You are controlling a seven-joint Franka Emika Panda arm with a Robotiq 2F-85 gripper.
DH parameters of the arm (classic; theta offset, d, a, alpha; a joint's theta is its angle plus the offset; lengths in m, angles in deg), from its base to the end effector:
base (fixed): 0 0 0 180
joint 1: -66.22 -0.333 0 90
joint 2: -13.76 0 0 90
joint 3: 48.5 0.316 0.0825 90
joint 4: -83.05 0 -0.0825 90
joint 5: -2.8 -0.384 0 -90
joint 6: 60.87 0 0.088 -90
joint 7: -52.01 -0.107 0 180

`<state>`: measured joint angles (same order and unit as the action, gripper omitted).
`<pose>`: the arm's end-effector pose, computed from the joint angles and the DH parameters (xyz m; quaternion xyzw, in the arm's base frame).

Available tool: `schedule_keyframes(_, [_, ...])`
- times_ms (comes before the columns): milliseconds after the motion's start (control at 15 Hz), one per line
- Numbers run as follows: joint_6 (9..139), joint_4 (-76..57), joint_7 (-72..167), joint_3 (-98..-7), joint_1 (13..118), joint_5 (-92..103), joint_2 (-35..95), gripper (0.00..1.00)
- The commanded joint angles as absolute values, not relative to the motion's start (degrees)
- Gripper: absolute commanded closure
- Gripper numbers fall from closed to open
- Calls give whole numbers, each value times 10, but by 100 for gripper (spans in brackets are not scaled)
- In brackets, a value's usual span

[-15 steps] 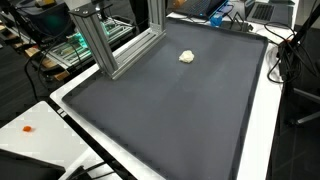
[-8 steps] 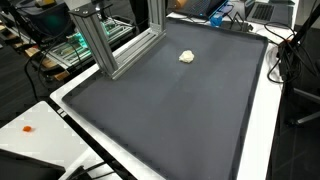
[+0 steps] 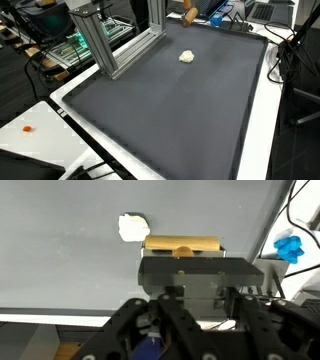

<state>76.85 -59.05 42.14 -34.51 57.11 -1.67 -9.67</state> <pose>0.4087 0.1794 0.4660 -0.9829 -0.0877 -0.1595 0.0278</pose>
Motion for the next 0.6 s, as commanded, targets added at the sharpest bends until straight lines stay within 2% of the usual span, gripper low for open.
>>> schedule_keyframes(0, [798, -548, 399, -338, 592, 39, -21, 78])
schedule_keyframes(533, [811, -495, 369, -360, 605, 115, 98, 78])
